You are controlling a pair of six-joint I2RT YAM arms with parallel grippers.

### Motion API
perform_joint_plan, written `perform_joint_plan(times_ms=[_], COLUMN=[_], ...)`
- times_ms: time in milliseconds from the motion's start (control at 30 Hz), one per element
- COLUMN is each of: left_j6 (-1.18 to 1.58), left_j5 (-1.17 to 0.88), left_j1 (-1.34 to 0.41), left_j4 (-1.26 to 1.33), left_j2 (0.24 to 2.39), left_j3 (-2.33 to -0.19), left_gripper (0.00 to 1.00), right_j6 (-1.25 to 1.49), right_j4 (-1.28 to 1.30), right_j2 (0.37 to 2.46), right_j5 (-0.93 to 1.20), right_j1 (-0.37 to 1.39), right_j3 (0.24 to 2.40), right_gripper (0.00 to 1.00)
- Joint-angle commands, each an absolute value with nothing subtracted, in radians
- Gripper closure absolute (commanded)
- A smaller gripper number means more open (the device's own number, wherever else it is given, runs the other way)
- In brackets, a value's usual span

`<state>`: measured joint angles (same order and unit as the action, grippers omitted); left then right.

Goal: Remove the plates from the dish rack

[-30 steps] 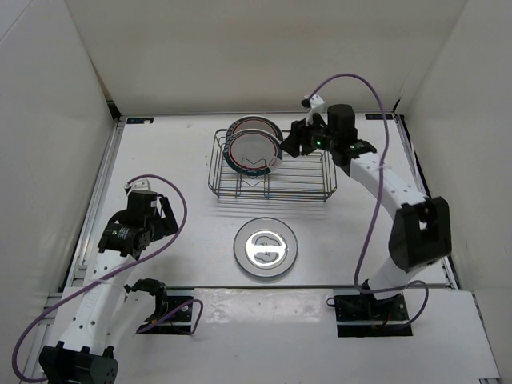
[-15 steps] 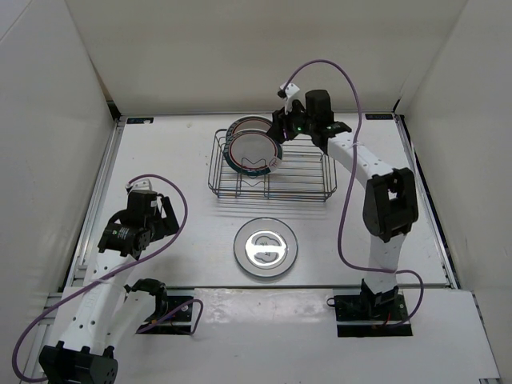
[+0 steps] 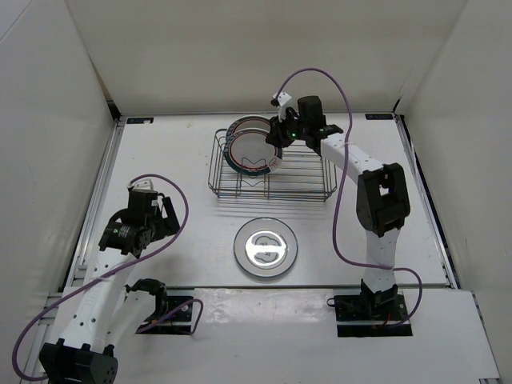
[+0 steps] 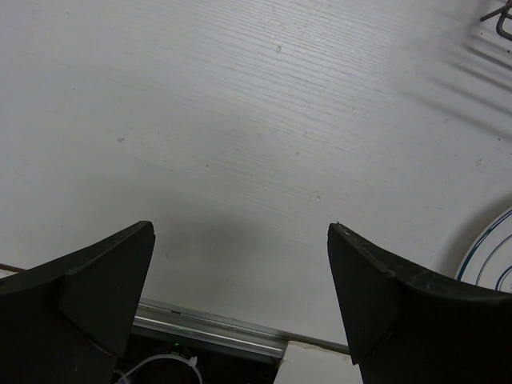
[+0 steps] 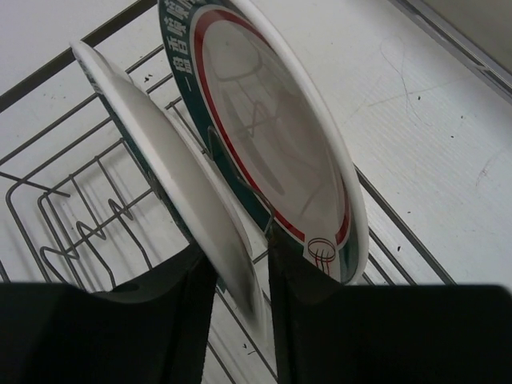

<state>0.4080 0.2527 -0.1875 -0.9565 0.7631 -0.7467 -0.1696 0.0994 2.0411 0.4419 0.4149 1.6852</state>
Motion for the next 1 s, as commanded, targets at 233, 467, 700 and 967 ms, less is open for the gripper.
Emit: perform_joint_plan(times_ms=[233,467,700,967], left_j6=[0.4,0.402,0.402,0.402], left_j5=[0.242,0.242,0.238,0.229], left_j1=[-0.19,-0.19,-0.19,-0.19], left_j4=[-0.936,-0.937,-0.934,-0.934], left_j2=[0.759,0.758,0.761,0.761], left_j3=[-0.746,-0.744,-0.744,-0.744], left_gripper=[0.0,0.0,0.0,0.0], right_j6=[-0.25,-0.327,-0.486,-0.629], right_j4=[0.091,0.058,0.051,0.221], right_j2=[1.988,1.986,1.983,2.059], right_j5=[0.422,0.547,0.65,0.675], right_j1=[0.425,0.431,0.433,0.434], right_j3=[1.726,1.744,1.74,1.933], right_gripper=[0.62,0.35,0.19,0.17])
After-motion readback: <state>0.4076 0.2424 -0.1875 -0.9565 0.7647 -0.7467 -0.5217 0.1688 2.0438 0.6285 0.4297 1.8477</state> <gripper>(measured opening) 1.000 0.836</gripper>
